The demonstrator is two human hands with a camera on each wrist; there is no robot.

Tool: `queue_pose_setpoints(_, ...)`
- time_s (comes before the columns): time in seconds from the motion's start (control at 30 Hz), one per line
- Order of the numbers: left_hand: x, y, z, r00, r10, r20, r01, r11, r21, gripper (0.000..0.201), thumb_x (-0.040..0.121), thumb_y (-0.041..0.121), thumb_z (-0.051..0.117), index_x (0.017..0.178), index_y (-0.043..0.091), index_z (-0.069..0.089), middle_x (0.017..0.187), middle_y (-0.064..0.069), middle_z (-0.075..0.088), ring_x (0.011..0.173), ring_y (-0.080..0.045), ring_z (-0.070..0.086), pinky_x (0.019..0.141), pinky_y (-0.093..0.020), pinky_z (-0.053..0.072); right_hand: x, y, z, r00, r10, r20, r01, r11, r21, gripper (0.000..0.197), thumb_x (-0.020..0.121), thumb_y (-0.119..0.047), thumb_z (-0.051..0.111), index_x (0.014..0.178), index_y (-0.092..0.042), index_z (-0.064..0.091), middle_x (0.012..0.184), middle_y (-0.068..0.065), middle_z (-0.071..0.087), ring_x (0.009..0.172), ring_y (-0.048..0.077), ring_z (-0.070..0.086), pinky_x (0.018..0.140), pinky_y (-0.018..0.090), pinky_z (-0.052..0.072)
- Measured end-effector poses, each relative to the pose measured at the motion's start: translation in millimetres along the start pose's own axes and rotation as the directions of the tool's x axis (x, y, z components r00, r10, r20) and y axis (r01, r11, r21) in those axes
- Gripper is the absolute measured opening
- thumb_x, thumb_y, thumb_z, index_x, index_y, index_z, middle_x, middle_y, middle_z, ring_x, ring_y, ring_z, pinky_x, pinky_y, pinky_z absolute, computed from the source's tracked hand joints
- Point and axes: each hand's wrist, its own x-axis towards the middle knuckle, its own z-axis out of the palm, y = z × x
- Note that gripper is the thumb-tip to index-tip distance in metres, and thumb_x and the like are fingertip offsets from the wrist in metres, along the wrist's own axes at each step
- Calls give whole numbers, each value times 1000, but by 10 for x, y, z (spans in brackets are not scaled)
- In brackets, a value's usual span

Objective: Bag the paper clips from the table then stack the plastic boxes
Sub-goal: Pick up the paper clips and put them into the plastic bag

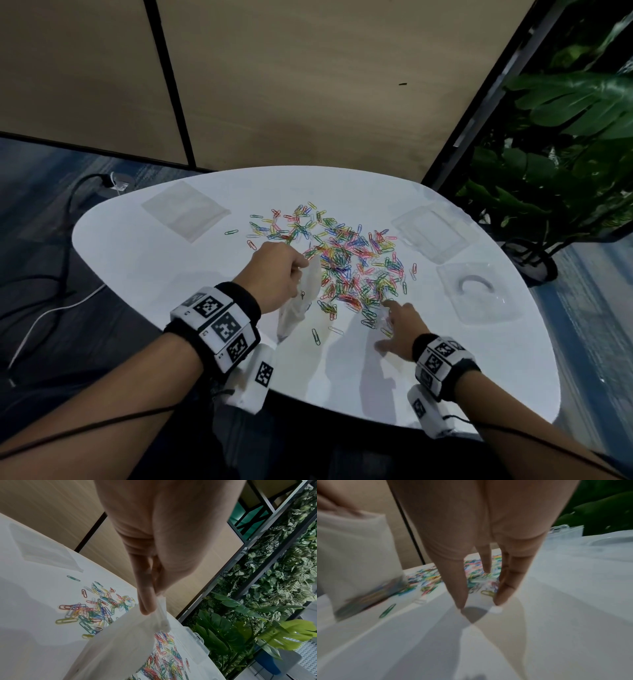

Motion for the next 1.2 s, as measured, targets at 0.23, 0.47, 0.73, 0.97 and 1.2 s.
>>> queue_pose_setpoints(0.23,30,-59,6,1000,-3,7,2,999,54,23,89,3,50,79,22,46,69,-9,55,64,-26,59,81,-42,60,277,-407,248,941,-275,-198,248,957,-151,74,88,-8,62,149,-29,27,155,10,21,137,35,36,109,40,42)
queue_pose_setpoints(0.47,11,-43,-37,1000,-4,7,4,998,59,24,89,3,51,79,22,43,76,-6,47,66,-23,49,80,-45,60,486,-533,216,880,-390,-271,313,905,-289,48,87,6,54,129,-17,57,124,11,57,109,31,58,91,35,51)
queue_pose_setpoints(0.73,-26,-9,-58,999,-46,11,46,999,24,33,96,6,52,126,7,66,121,-13,70,109,-29,68,99,-36,54,400,-435,-116,958,19,-287,100,913,395,5,81,-10,75,83,-14,78,81,1,73,73,14,65,75,18,51)
queue_pose_setpoints(0.97,12,-25,-7,999,-43,-17,43,999,-10,31,95,5,52,122,5,68,108,-14,73,84,-28,75,87,-34,59,7,-873,-581,983,-180,-26,37,60,998,19,83,4,69,102,7,68,102,17,71,88,21,73,74,22,59)
queue_pose_setpoints(1.2,25,-50,16,998,-22,-59,20,999,-30,24,90,5,56,101,13,76,82,-9,74,72,-24,73,80,-38,61,-262,-1315,-410,938,-343,-49,139,242,960,12,84,5,69,88,-5,72,86,11,73,80,22,71,78,27,58)
